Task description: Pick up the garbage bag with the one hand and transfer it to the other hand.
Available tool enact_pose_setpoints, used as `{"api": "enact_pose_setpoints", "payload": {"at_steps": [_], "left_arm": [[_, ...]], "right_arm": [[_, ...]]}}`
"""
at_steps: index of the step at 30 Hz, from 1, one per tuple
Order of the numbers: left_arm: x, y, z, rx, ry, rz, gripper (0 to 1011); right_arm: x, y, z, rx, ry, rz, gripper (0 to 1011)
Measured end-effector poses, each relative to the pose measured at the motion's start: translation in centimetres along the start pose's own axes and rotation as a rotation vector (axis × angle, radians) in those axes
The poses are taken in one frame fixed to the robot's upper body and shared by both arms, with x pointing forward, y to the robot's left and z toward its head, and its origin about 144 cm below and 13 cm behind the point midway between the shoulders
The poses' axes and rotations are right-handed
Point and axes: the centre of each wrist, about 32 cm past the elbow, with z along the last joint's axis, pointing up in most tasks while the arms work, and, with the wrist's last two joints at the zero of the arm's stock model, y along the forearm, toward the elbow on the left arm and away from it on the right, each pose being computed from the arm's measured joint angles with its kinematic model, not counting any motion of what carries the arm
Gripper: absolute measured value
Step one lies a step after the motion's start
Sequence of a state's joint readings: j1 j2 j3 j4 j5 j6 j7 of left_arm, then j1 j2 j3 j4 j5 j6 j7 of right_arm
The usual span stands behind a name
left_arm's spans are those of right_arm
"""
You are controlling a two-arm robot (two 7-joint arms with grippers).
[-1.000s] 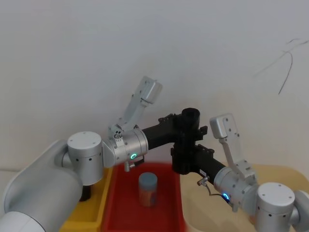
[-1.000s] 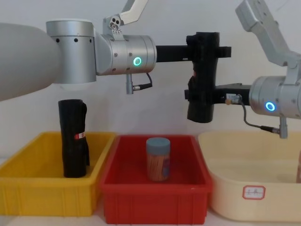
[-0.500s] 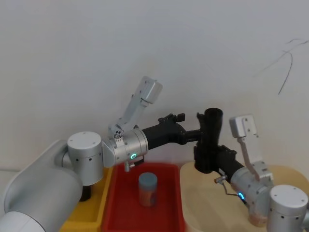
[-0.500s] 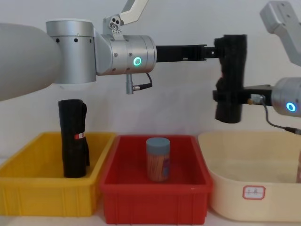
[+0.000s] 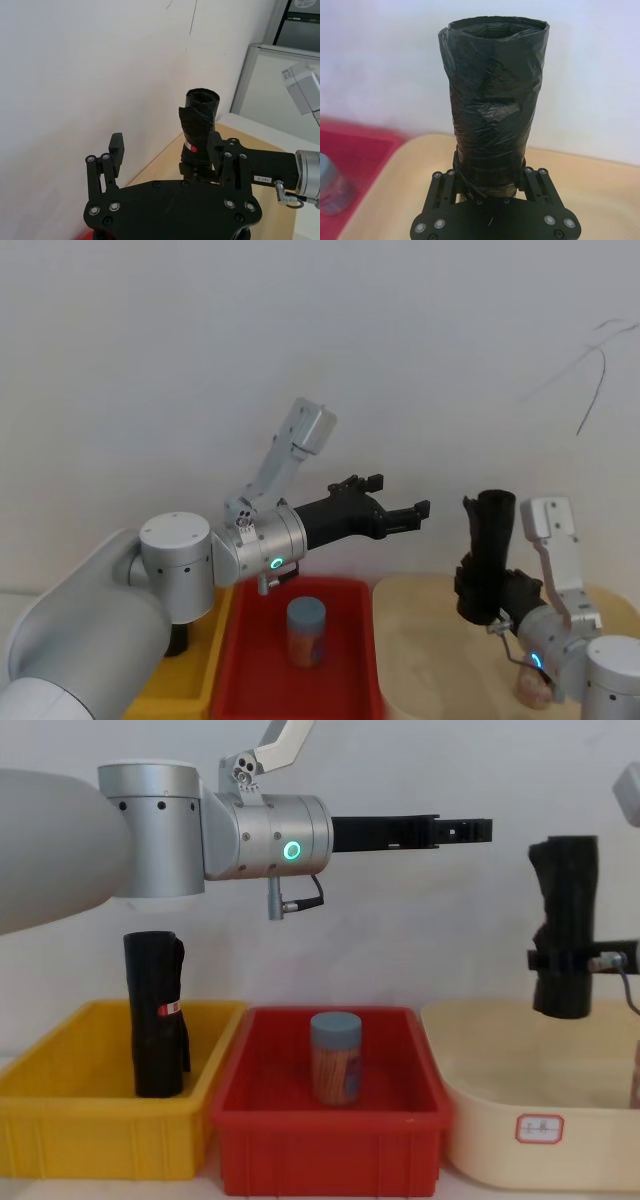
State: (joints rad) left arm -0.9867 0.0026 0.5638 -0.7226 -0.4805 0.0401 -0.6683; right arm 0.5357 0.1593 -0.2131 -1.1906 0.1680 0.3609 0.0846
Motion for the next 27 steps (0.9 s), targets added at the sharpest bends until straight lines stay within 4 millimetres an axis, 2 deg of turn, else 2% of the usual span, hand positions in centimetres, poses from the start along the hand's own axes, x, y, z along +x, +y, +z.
{"api": "enact_pose_setpoints", "payload": {"at_steps": [8,19,24,27], "left_arm": [[0.0,0.0,0.0,0.000,0.000,0.000,1002],[0.0,0.0,0.0,0.000,0.000,0.000,1002],[0.0,0.0,0.0,0.000,0.000,0.000,1002],[0.0,0.0,0.0,0.000,0.000,0.000,1002]], "right_arm": [[0.4,-0.7,-0.5,-0.026,0.006,-0.036,569],[0.6,-1.4,-0.9,-0.042,0.007,-0.059,900],[0.7,-1.5,-1.0,-0.045,0.008,-0.064,1001],[0.7,-1.6,-1.0,-0.046,0.008,-0.066,1000]]}}
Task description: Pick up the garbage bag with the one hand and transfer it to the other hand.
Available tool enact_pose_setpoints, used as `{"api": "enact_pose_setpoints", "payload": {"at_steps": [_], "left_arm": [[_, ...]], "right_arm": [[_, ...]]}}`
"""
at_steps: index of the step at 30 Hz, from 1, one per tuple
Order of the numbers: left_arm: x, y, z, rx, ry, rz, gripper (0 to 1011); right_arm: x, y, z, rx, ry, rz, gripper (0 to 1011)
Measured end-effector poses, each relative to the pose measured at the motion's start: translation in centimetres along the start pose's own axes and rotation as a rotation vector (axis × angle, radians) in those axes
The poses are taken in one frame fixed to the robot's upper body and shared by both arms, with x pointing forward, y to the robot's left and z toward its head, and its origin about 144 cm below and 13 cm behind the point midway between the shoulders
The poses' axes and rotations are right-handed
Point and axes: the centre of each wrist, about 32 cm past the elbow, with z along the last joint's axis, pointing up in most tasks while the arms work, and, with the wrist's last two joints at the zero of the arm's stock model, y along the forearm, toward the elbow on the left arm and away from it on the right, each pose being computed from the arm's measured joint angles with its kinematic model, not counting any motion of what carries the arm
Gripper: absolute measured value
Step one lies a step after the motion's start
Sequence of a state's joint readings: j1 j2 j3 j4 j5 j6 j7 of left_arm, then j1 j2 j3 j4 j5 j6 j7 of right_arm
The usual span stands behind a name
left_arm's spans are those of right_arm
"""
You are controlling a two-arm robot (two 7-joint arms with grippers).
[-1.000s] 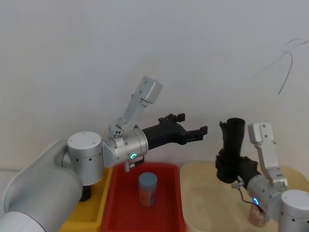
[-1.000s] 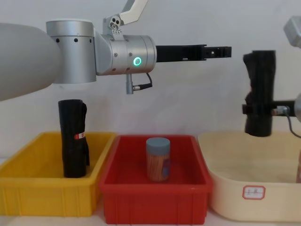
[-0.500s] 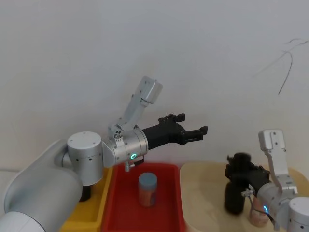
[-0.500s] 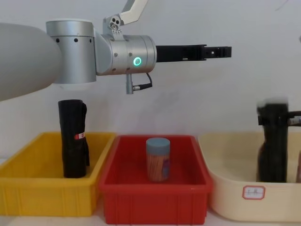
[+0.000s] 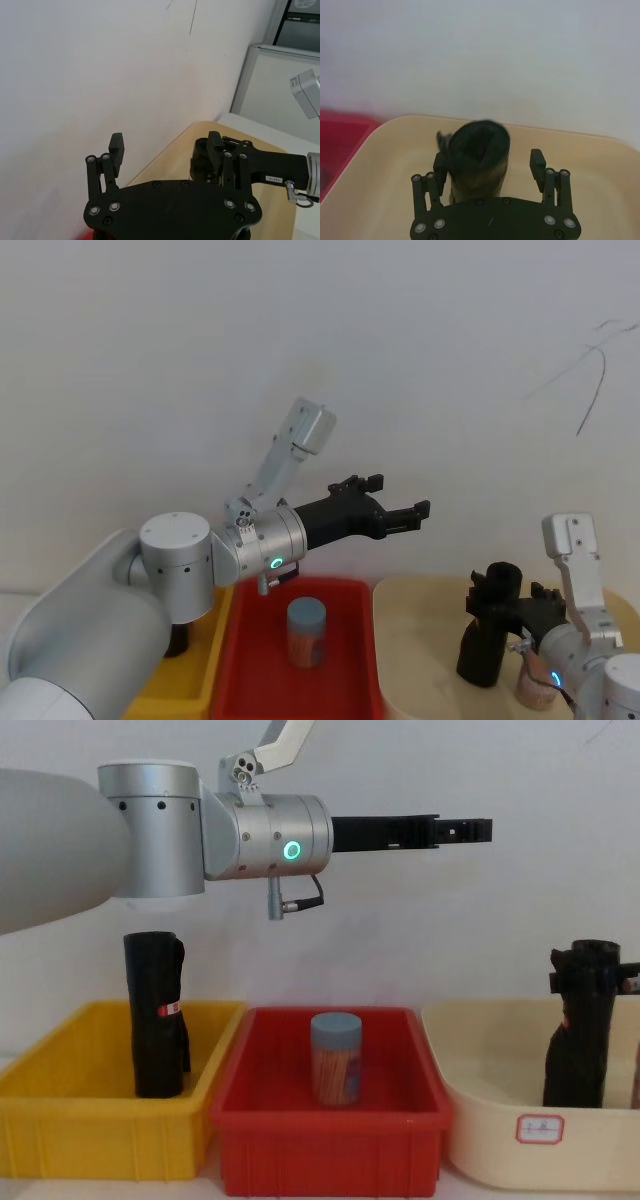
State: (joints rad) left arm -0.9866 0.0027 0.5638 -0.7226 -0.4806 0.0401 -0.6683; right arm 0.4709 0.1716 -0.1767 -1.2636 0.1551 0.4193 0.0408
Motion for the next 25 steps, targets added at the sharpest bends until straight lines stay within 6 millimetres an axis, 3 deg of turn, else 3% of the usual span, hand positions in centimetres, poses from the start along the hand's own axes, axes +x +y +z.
{"api": "enact_pose_setpoints", "payload": {"at_steps": [25], "left_arm": [[0.00,0.00,0.00,0.000,0.000,0.000,1002]], "right_arm": [[0.09,-0.18,-0.10,-0.004,0.000,-0.007,999]]}}
